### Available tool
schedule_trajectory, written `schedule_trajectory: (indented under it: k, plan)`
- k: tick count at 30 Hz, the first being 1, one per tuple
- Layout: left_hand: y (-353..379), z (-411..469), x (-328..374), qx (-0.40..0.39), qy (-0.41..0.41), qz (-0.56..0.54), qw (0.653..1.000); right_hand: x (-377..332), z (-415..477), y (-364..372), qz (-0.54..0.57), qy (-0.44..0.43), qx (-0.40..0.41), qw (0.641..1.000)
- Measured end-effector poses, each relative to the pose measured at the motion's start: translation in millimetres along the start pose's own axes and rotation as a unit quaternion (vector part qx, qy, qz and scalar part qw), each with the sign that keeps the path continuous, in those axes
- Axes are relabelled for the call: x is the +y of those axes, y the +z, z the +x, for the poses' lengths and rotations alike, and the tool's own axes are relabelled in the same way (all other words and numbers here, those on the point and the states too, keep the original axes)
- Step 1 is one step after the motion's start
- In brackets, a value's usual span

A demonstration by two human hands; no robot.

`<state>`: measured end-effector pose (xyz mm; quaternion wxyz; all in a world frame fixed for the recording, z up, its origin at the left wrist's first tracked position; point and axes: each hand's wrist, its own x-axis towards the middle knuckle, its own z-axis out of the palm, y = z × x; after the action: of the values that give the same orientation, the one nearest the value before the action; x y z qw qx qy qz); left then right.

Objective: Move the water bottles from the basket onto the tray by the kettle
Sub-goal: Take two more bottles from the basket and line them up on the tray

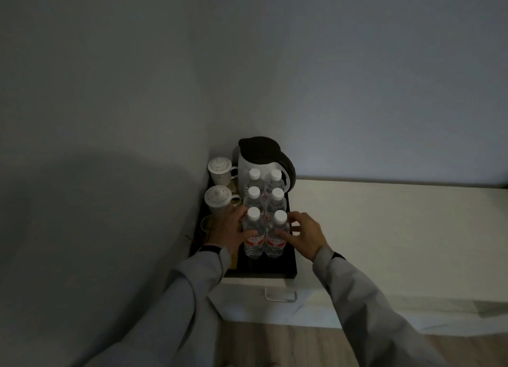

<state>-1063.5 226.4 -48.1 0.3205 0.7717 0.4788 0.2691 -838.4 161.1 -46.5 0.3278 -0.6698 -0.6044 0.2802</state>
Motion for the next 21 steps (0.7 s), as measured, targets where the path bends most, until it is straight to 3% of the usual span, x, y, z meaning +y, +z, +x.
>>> schedule_trajectory:
  k: [10, 21]
  plan:
    - [-5.4, 5.9, -1.5, -0.039, 0.010, 0.019, 0.999, 6.3, 3.2, 8.9, 0.021, -0.012, 0.012, 1.000]
    - [-3.0, 1.5, -0.3, -0.017, -0.026, -0.001, 1.000, -2.4, 0.0, 20.9, 0.023, 0.004, 0.035, 0.999]
